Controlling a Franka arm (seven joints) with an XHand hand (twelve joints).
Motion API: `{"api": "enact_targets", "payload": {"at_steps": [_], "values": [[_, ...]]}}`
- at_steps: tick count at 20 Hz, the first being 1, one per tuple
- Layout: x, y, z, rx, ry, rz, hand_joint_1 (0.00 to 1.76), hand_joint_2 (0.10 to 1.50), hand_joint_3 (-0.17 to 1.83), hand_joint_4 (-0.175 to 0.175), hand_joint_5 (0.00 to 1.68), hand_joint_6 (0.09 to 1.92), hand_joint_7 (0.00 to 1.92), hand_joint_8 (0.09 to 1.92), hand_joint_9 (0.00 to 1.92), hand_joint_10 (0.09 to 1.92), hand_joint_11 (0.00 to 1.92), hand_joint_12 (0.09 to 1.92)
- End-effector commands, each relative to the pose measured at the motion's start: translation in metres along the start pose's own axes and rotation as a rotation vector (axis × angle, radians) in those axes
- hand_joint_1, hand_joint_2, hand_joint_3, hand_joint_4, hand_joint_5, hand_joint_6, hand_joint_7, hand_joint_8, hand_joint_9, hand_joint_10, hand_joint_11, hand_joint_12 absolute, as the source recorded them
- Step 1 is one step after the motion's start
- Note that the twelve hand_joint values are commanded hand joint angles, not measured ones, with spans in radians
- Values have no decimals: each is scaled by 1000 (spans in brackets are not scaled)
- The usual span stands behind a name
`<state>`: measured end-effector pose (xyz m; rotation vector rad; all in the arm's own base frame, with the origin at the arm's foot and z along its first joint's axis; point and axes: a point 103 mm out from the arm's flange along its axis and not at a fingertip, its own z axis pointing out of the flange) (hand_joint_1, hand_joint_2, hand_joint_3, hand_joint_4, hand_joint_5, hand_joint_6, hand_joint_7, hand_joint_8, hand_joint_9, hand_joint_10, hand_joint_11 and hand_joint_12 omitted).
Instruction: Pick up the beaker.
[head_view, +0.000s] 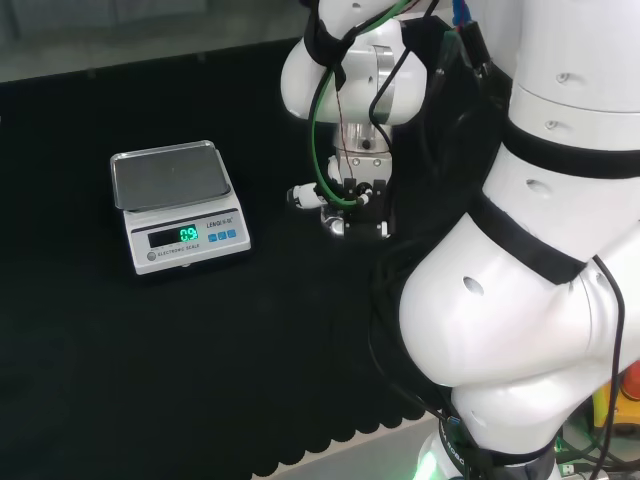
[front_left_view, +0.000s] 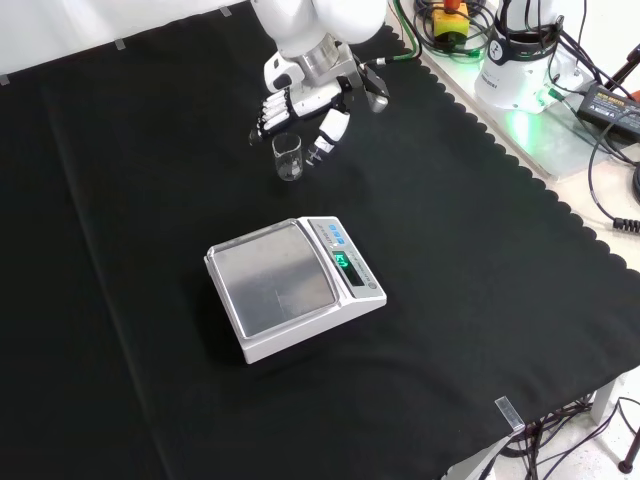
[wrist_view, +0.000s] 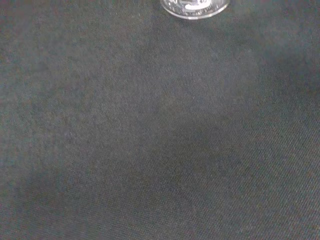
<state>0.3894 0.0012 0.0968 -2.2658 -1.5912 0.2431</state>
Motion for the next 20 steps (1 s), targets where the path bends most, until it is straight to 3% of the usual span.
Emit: {"api": "enact_targets", "payload": {"at_steps": [1, 7, 11, 14, 20], "values": [[-3, 5, 13, 26, 0, 17, 202, 988, 202, -31, 133, 87, 0, 506, 0, 749, 0, 1481], [-7, 8, 16, 17, -1, 16, 202, 987, 205, -32, 136, 87, 0, 577, 38, 857, 48, 1516], [-6, 6, 12, -41, -24, 11, 244, 978, 213, -41, 169, 87, 66, 769, 305, 907, 243, 1476], [-5, 4, 9, -108, -43, 6, 325, 971, 228, -64, 278, 87, 294, 871, 594, 853, 465, 1400], [-2, 1, 6, -203, -85, -1, 522, 951, 285, -100, 558, 133, 758, 879, 1069, 723, 885, 1215]]}}
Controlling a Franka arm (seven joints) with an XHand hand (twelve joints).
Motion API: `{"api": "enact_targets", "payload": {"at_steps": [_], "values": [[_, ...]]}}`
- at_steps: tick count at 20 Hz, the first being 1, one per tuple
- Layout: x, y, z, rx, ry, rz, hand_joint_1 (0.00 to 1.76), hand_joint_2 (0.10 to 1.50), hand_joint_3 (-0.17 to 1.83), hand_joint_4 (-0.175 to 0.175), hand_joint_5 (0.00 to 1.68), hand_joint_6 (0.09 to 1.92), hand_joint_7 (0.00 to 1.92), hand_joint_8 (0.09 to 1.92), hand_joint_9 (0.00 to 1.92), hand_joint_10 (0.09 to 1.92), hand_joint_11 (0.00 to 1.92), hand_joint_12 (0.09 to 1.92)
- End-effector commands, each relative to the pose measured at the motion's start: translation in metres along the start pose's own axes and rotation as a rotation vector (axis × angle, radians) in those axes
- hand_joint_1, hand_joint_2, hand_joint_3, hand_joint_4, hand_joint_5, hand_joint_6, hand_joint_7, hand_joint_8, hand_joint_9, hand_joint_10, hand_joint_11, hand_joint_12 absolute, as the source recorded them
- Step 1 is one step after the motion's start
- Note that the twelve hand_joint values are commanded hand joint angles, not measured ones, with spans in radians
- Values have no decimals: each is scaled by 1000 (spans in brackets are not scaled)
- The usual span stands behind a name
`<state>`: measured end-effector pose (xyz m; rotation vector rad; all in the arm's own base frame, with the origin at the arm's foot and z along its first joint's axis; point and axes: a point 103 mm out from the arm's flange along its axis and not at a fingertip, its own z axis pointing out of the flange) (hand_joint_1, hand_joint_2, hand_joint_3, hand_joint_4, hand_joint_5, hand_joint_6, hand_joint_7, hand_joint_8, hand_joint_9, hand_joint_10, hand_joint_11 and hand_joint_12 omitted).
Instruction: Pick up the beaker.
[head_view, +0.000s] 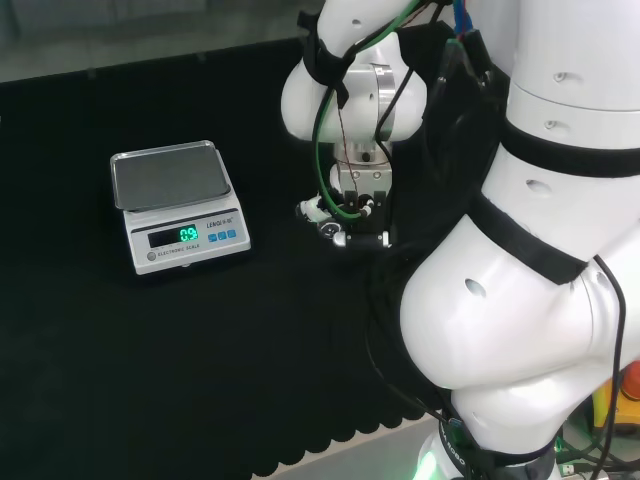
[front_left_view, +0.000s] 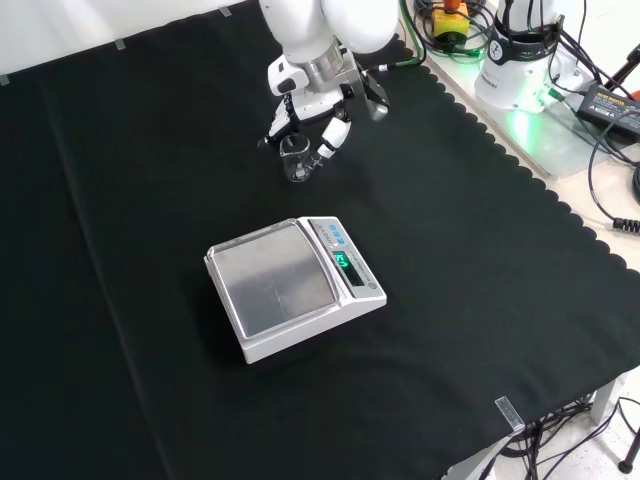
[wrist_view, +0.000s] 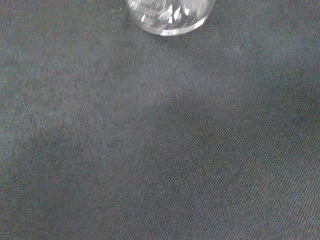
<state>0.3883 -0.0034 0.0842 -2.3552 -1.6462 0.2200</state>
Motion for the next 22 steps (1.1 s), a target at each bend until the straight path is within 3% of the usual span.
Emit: {"api": "enact_targets", "payload": {"at_steps": [1, 4, 8, 9, 10, 11, 12, 14, 16, 22], "values": [[4, -4, -6, -122, -54, -10, 565, 941, 305, -106, 619, 208, 843, 866, 1146, 696, 949, 1188], [4, -5, -6, -161, -76, 0, 709, 902, 389, -150, 823, 525, 1111, 818, 1407, 580, 1202, 1026], [6, -5, -3, -184, -112, 6, 853, 839, 499, -174, 1048, 617, 1352, 722, 1629, 464, 1415, 855], [7, -4, -2, -186, -121, 6, 939, 847, 463, -74, 1079, 700, 1392, 699, 1670, 442, 1447, 831], [7, -5, -2, -190, -124, -8, 1004, 866, 411, 2, 1092, 772, 1426, 674, 1705, 420, 1474, 809], [8, -5, -2, -197, -129, -12, 1047, 878, 375, 36, 1103, 806, 1450, 653, 1729, 402, 1493, 794], [8, -4, -2, -204, -135, -12, 1076, 877, 362, 44, 1118, 810, 1475, 629, 1751, 381, 1513, 777], [9, -5, -5, -220, -150, -10, 1113, 847, 392, 17, 1153, 784, 1527, 577, 1790, 332, 1553, 740], [3, -4, -12, -227, -121, 16, 1139, 806, 453, -30, 1181, 759, 1571, 533, 1824, 293, 1587, 708], [5, -11, -48, -267, -158, -14, 1184, 682, 654, -156, 1234, 737, 1656, 458, 1872, 250, 1645, 657]]}}
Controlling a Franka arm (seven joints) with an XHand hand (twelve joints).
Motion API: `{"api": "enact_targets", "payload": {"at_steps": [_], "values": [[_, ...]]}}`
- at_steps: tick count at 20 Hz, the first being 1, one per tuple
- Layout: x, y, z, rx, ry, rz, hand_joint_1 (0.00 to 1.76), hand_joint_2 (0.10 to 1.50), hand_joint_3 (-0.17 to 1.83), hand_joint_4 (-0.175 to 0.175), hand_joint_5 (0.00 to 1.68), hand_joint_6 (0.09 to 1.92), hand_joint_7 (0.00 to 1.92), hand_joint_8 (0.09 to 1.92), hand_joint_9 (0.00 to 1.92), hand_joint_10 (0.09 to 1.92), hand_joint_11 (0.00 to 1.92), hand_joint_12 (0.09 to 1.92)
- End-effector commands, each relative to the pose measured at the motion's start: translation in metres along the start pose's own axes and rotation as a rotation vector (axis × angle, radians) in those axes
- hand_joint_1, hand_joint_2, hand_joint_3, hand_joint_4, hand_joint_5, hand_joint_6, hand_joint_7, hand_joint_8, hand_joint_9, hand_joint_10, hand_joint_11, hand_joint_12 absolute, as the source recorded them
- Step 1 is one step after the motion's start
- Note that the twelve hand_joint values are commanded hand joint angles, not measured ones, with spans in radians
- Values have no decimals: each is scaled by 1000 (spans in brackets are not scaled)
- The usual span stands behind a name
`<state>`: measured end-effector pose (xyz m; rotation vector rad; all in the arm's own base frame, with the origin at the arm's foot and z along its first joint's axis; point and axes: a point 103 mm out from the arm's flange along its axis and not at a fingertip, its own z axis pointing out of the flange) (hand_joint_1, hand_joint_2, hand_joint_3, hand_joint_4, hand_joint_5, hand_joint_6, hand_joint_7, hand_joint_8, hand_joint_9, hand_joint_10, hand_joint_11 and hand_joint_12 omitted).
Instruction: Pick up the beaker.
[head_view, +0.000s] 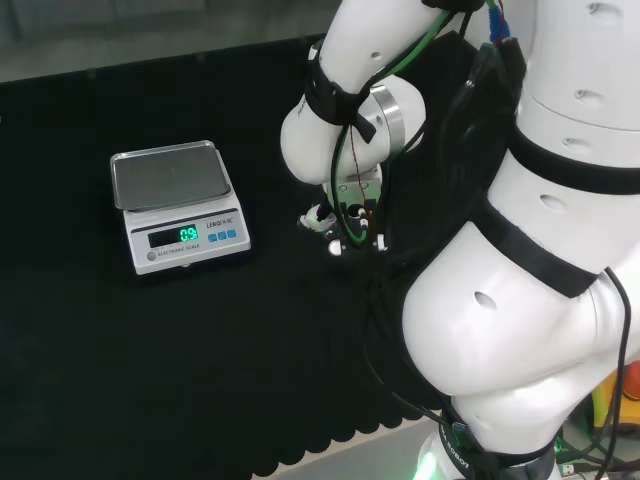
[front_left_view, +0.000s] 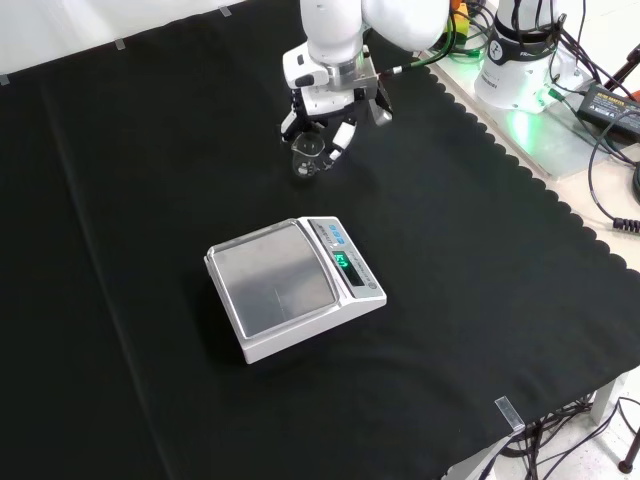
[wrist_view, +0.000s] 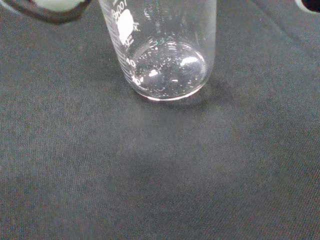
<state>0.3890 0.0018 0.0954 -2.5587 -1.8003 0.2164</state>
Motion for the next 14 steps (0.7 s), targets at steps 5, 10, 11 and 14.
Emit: {"api": "enact_targets", "payload": {"at_steps": [5, 10, 11, 14], "values": [[-31, 2, -86, -63, 147, -27, 1191, 653, 703, -175, 1243, 742, 1681, 437, 1881, 245, 1658, 644], [-42, -1, -124, -73, 297, -36, 1193, 640, 723, -175, 1250, 741, 1692, 430, 1888, 245, 1662, 641], [-42, -2, -130, -71, 328, -41, 1193, 635, 731, -175, 1252, 739, 1694, 426, 1890, 245, 1663, 641], [-41, -4, -149, -70, 402, -65, 1194, 628, 741, -175, 1256, 738, 1699, 422, 1892, 245, 1664, 640]]}}
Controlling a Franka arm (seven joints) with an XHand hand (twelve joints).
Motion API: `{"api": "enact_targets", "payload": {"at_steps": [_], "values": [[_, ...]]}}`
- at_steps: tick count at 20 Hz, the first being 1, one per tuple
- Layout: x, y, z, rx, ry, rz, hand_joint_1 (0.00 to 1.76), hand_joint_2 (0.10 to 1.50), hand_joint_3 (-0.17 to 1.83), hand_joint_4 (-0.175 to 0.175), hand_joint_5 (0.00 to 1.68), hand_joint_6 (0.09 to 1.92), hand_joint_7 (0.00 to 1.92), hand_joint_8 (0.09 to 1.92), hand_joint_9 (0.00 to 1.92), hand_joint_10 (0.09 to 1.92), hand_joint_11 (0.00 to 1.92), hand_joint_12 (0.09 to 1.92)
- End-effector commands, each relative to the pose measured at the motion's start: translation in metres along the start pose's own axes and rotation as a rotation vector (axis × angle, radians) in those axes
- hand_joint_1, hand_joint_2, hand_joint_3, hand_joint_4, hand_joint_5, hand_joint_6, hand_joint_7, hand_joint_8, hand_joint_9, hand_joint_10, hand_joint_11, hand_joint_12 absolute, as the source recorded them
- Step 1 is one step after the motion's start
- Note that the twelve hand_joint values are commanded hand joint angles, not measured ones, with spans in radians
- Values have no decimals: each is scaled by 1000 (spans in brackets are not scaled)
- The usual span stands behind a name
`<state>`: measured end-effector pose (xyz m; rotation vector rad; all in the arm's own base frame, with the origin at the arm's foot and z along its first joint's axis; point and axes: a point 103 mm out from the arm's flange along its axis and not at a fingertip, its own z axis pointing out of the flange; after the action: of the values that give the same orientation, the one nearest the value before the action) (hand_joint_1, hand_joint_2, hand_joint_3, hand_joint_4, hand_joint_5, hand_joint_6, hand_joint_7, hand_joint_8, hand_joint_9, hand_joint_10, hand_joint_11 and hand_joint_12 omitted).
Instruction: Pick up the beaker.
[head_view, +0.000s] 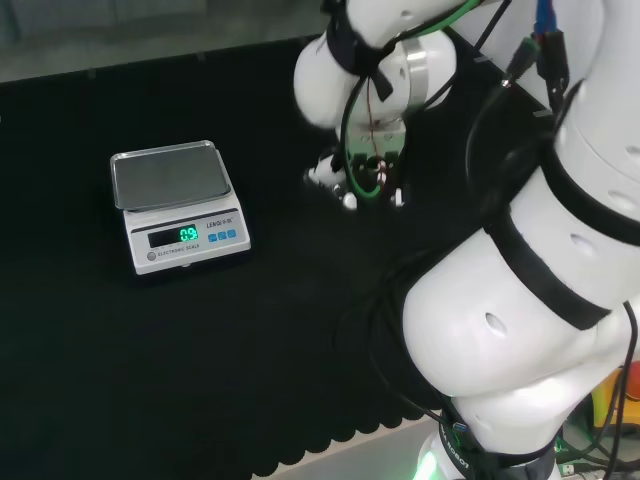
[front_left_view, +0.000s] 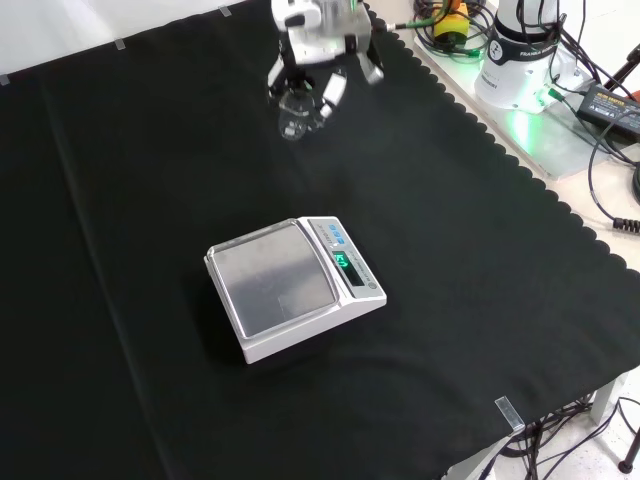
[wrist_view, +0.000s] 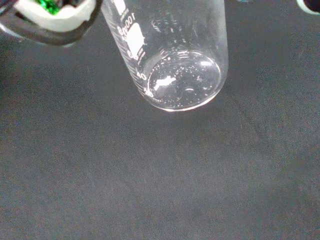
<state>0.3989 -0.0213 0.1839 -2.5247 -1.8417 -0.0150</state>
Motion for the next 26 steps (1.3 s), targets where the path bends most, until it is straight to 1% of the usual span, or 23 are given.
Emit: {"api": "enact_targets", "payload": {"at_steps": [1, 6, 10, 14, 17, 22, 26], "values": [[-3, -9, -70, 2, 289, -27, 1194, 626, 743, -175, 1257, 738, 1701, 421, 1894, 245, 1664, 639], [7, -11, -93, -9, 290, -58, 1195, 616, 759, -175, 1261, 737, 1708, 412, 1897, 246, 1666, 639], [16, -14, -109, 0, 284, -90, 1195, 608, 772, -175, 1265, 737, 1714, 404, 1899, 246, 1666, 638], [20, -18, -112, 22, 282, -121, 1195, 606, 775, -175, 1265, 738, 1717, 402, 1901, 247, 1666, 638], [22, -20, -112, 29, 273, -135, 1196, 604, 778, -175, 1266, 738, 1720, 400, 1902, 248, 1667, 638], [22, -18, -110, 40, 281, -134, 1196, 602, 782, -175, 1267, 738, 1722, 397, 1903, 248, 1667, 638], [31, -18, -108, 50, 275, -143, 1196, 600, 785, -175, 1268, 738, 1723, 395, 1903, 249, 1668, 638]]}}
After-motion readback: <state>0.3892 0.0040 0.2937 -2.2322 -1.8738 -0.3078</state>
